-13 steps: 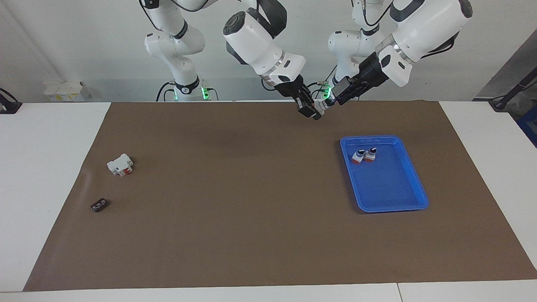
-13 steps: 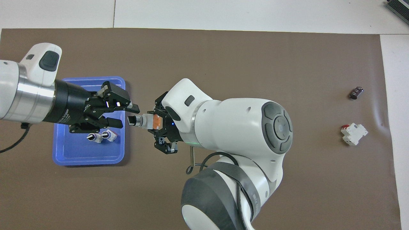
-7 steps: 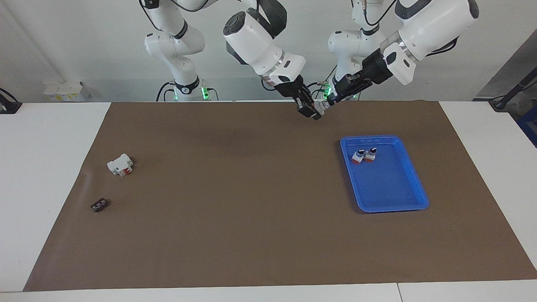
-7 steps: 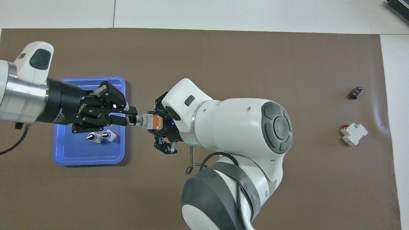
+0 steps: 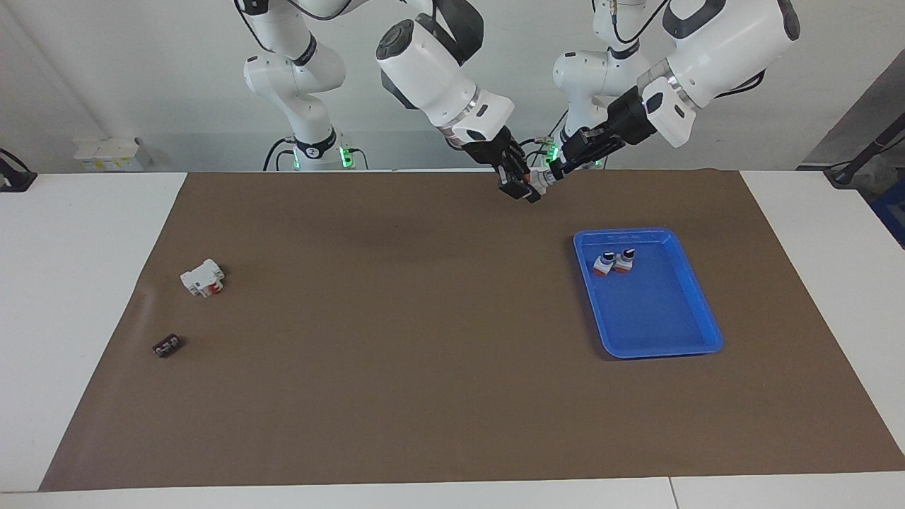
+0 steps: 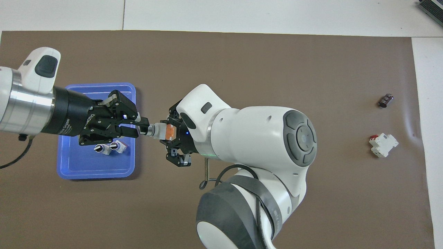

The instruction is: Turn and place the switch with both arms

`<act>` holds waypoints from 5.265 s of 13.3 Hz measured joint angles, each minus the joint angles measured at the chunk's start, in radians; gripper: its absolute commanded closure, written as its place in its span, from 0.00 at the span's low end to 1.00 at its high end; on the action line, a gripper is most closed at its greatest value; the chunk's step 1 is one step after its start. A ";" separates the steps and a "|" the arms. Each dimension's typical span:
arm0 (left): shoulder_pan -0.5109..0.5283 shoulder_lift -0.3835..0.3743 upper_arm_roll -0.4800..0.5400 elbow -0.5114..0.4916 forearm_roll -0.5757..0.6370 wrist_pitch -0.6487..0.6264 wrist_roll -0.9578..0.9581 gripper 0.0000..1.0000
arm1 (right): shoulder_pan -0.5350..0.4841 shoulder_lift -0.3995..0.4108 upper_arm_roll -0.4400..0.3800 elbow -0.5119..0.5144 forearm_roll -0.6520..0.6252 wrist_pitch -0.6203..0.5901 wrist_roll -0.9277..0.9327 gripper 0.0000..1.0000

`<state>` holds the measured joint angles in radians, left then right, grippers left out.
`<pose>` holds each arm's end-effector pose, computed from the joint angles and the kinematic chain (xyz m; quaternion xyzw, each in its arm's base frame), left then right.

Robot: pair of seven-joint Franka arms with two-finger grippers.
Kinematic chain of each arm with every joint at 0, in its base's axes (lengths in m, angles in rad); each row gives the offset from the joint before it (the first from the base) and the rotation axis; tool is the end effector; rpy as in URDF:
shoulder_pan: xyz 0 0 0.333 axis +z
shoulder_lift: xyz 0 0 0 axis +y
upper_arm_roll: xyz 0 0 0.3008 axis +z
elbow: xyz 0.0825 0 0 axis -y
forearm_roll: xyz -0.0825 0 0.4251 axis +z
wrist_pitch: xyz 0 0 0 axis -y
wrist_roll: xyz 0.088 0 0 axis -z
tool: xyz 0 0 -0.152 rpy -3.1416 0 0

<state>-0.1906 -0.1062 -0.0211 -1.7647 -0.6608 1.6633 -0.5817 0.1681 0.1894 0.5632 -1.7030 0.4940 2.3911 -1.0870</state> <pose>0.5409 -0.2066 0.5640 0.9247 0.2028 -0.1223 0.2979 0.5337 0.4747 0.4915 -0.6824 -0.6396 -0.2879 0.2057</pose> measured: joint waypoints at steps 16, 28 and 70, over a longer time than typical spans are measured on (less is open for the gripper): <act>0.000 -0.009 -0.001 -0.038 -0.033 0.084 0.083 1.00 | -0.004 -0.001 -0.002 -0.002 0.000 -0.001 0.006 1.00; 0.043 -0.016 -0.001 -0.045 -0.081 0.031 0.995 1.00 | 0.009 -0.002 0.003 -0.002 0.013 0.008 0.022 1.00; 0.061 -0.047 -0.031 -0.091 0.366 0.163 1.706 1.00 | -0.225 -0.116 -0.018 -0.010 0.054 -0.078 0.109 0.00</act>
<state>-0.1292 -0.1530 -0.0522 -1.8559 -0.2952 1.8266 1.1244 -0.0568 0.0731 0.5447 -1.7131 0.5482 2.3127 -0.9785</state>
